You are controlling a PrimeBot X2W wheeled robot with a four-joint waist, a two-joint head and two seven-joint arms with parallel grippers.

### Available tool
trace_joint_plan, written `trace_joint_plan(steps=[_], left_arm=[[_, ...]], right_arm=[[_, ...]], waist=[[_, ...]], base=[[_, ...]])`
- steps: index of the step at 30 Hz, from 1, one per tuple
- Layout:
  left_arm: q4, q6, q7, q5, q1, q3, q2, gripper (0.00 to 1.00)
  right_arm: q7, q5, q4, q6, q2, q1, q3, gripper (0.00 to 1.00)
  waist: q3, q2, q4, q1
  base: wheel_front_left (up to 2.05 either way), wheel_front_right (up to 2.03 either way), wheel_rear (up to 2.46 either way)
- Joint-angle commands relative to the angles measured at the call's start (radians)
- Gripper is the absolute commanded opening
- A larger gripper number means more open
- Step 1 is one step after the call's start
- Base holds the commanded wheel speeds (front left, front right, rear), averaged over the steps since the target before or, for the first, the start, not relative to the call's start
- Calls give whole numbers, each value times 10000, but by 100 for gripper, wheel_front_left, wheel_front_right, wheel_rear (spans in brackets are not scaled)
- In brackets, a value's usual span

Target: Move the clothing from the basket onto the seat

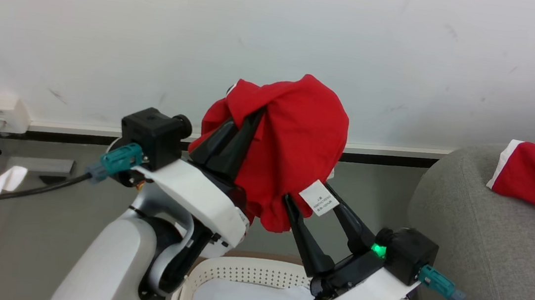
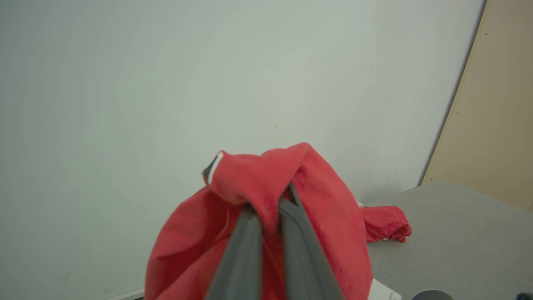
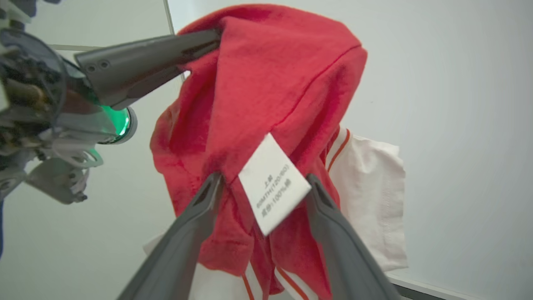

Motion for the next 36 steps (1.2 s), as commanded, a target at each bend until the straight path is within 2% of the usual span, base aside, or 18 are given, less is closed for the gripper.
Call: trace_joint_plan(steps=[1, 10, 11, 12, 13, 16, 25, 26, 27, 28, 29, 36], left_arm=[[40, -43, -53, -65, -96, -24, -34, 0], [265, -96, -23, -194, 11, -368, -210, 0], [305, -101, -31, -212, 27, -395, -221, 0], [337, -100, -45, -229, 51, -421, -233, 0], [360, -104, -64, -250, 72, -446, -245, 0], [452, -93, -100, -263, 108, -489, -254, 0], [631, -12, -255, -229, 149, -471, -169, 0], [634, -1, -319, -186, 145, -453, -157, 15], [650, 14, -373, -145, 150, -455, -146, 45], [674, 3, -425, -123, 176, -457, -133, 67], [699, 11, -496, -101, 213, -461, -120, 100], [813, 46, -719, -84, 449, -550, -122, 100]], right_arm=[[-1, 339, 188, -22, -40, -259, 63, 100], [-1, 2253, 1143, -22, -34, -1504, 1170, 100], [-1, 2298, 1228, -22, -34, -1629, 1229, 93], [-1, 2381, 1261, -22, -41, -1729, 1253, 45], [-1, 2448, 1282, -22, -37, -1788, 1282, 2], [1, 2354, 1383, -22, -38, -1964, 1348, 0], [-1, 1482, 1424, -22, -35, -1889, 708, 0], [-1, 1377, 1398, -22, -32, -1866, 646, 0], [-1, 1374, 1366, -22, -32, -1811, 547, 0], [-1, 1377, 1335, -22, -37, -1751, 477, 0], [-1, 1323, 1330, -22, -35, -1718, 427, 0], [-1, 1057, 1352, -22, -35, -1654, 82, 0]], waist=[[-30, 0, 88, 0], [-20, 0, 336, 0], [-13, 0, 355, 0], [-9, 0, 373, 0], [-7, 0, 390, 0], [4, 0, 429, 0], [95, 0, 383, 0], [98, 0, 368, 0], [101, 0, 352, 0], [98, 0, 335, 0], [92, 0, 317, 0], [69, 0, 205, 0]], base=[[0, 0, 0], [0, 0, 0], [0, 0, 0], [0, 0, 0], [0, 0, 0], [0, 0, 0], [0, 0, 0], [0, 0, 0], [0, 0, 0], [0, 0, 0], [0, 0, 0], [0, 0, 0]])
